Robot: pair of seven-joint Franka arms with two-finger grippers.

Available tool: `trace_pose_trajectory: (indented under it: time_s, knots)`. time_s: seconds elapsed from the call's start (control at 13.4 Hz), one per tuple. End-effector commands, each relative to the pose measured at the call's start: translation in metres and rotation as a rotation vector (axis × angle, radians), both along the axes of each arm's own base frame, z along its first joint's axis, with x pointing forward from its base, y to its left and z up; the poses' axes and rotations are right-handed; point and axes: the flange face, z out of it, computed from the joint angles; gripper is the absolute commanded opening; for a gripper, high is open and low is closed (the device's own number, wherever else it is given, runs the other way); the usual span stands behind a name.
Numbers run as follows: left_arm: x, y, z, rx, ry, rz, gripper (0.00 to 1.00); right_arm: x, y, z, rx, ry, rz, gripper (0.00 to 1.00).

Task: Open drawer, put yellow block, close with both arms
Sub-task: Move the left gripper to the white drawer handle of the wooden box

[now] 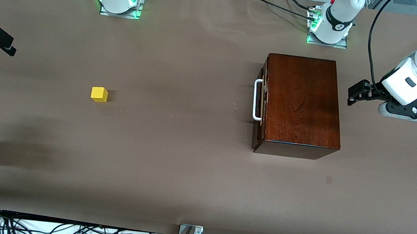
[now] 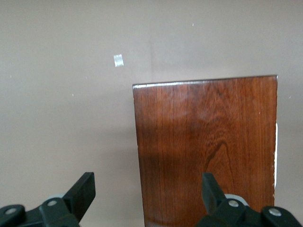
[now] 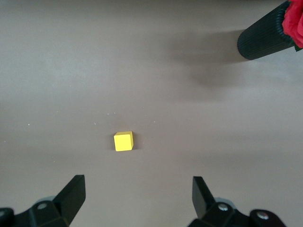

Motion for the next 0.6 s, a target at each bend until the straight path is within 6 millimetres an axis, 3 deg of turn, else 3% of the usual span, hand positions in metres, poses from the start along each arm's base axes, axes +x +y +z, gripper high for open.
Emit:
trace_pose_trajectory:
  time_s: [0.0,0.15,0.52]
  knots:
    - [-0.015,-0.023,-0.007,-0.006,0.122,-0.048,1.00,0.001,0.008,0.000,0.009,0.012,0.008,1.00]
    - [-0.031,-0.048,-0.012,0.012,0.204,-0.095,1.00,0.005,0.010,-0.005,0.018,0.013,0.008,1.00]
    - [-0.046,-0.156,-0.010,0.015,0.189,-0.136,1.00,-0.001,0.036,0.001,0.014,0.020,0.061,1.00]
